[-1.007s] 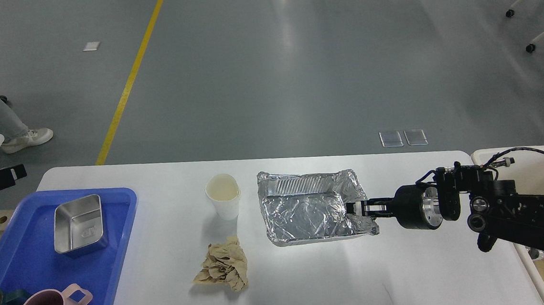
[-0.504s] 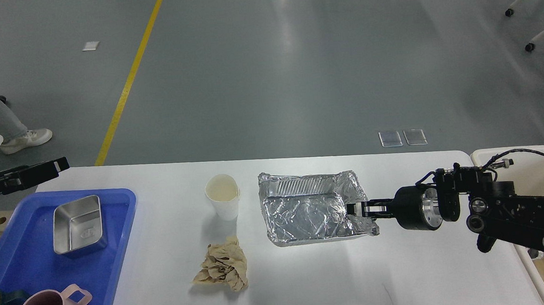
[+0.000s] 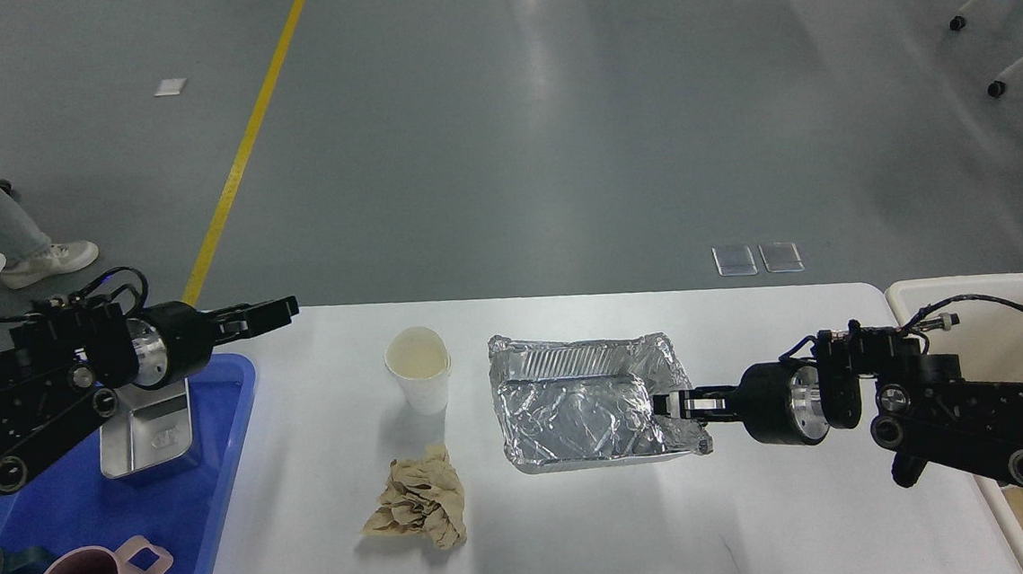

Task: Tidy desktop
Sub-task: 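Reach the left gripper to the white paper cup and grasp it, then lift the paper cup high with the left gripper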

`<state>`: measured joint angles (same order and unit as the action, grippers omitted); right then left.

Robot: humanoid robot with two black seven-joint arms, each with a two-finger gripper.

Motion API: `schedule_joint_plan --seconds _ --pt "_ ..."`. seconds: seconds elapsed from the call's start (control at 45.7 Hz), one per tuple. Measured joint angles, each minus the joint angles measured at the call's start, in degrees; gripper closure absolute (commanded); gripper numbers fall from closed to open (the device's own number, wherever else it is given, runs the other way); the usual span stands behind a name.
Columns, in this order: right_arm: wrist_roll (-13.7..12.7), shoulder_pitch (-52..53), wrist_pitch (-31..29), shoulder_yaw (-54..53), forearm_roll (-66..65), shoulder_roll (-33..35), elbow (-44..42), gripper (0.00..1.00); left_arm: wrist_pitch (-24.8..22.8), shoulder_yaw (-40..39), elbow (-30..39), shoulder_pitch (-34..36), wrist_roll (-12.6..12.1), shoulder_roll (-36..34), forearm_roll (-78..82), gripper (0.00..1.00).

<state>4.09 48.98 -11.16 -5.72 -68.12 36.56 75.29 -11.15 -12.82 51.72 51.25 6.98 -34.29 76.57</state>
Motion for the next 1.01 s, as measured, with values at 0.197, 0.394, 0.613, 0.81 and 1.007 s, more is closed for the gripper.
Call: schedule_joint_plan --seconds 0.197,0.394,0.613,0.81,1.007 --pt "0.00 -0.58 0.01 0.03 0.00 -0.01 -0.29 1.00 0.00 7.91 -5.37 6.05 0.20 9.31 1.05 0.05" --pt "0.04 -0.63 0.01 0.04 0.00 -0.04 -0.91 1.00 0.13 17.24 -8.91 9.75 0.10 15.25 1.12 0.17" --pt "0.05 -0.62 0.01 0.05 0.01 -0.03 -1.10 1.00 0.53 22.84 -10.33 10.58 -0.50 18.43 1.10 0.25" --pt "0.05 -0.47 0.01 0.01 0.08 0.00 -1.15 1.00 0.60 24.11 -11.68 10.58 -0.52 18.77 1.04 0.38" --pt "0.05 -0.47 0.00 0.02 0.10 0.00 -1.48 1.00 0.11 24.42 -11.73 10.72 -0.50 18.83 1.03 0.68"
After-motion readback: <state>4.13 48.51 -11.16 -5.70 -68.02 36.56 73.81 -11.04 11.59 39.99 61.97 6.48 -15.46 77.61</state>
